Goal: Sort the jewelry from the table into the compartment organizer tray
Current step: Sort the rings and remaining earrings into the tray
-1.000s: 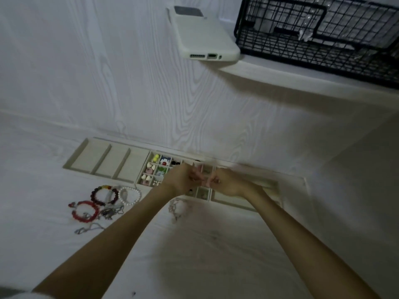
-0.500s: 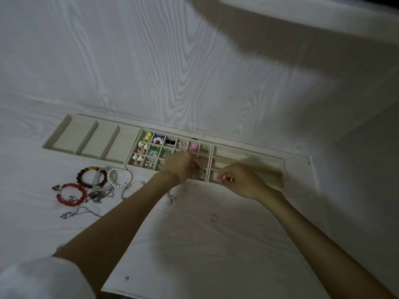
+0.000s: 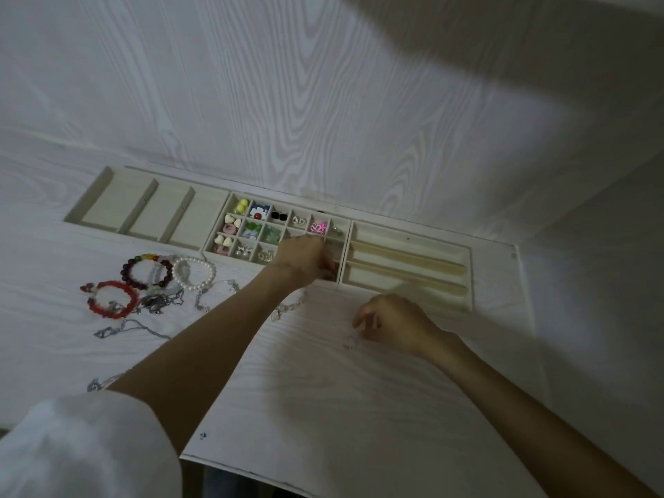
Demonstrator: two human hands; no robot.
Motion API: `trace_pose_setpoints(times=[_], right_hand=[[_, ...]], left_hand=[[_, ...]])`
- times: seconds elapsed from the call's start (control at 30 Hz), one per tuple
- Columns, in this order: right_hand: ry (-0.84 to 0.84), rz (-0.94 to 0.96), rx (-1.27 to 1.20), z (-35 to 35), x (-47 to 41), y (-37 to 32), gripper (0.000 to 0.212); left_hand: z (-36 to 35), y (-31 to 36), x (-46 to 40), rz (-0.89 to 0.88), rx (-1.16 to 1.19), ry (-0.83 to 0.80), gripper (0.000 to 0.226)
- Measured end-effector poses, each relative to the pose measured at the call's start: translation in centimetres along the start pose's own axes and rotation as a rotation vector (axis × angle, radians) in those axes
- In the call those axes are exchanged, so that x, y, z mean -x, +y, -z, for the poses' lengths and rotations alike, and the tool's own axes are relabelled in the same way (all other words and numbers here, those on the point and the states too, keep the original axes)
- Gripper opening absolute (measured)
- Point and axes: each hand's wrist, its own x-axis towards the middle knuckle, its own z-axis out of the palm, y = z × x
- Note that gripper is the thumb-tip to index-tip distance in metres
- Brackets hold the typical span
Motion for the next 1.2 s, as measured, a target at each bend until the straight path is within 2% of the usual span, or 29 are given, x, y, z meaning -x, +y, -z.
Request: trace_pose_setpoints(times=[0.17, 0.37, 0.5, 0.6, 0.7, 0.77, 0.87, 0.97, 1.03, 1.2], right_hand=[[-0.005, 0.068, 0.051, -0.9, -0.4, -0.6, 0.028], [-0.009, 0.104, 0.092, -1.5, -0.9, -1.2, 0.014], [-0.036, 0.097, -0.021, -1.0, -1.1, -1.3, 0.013], [0.069, 0.054, -0.325, 1.8, -1.4, -1.1, 0.008], [0.238, -0.031, -0.558, 5.2, -2.0, -1.5, 0.018], [0.353, -0.057, -0.634, 6.3, -2.7, -2.4, 0.019], [0.478, -0.049, -0.719, 6.2, -4.0, -3.9, 0.014], [0.559, -0.065, -0.844, 5.3, -4.9, -5.0, 0.014], [0.596, -0.071, -0.893, 4.9, -5.4, -5.4, 0.016], [0.637, -0.078, -0.818, 4.1, -5.9, -5.4, 0.016]], left_hand=[[-0.1, -0.2, -0.4, -0.008, -0.023, -0.019, 0.016], [0.4, -0.3, -0.3, -0.002, 0.028, -0.037, 0.008], [1.2, -0.7, -0.2, -0.040, 0.052, -0.035, 0.015], [2.4, -1.6, -0.2, -0.025, 0.246, -0.038, 0.019], [4.0, -1.9, 0.7, 0.042, 0.713, -0.018, 0.018], [4.6, -1.6, 1.9, 0.074, 0.890, 0.007, 0.020], [4.3, -1.4, 3.0, 0.076, 0.872, -0.005, 0.023], [3.4, -1.7, 3.1, 0.119, 0.982, 0.038, 0.011], [2.9, -1.8, 3.3, 0.122, 1.056, 0.107, 0.019], [1.9, -1.8, 3.2, 0.145, 1.079, 0.237, 0.021]])
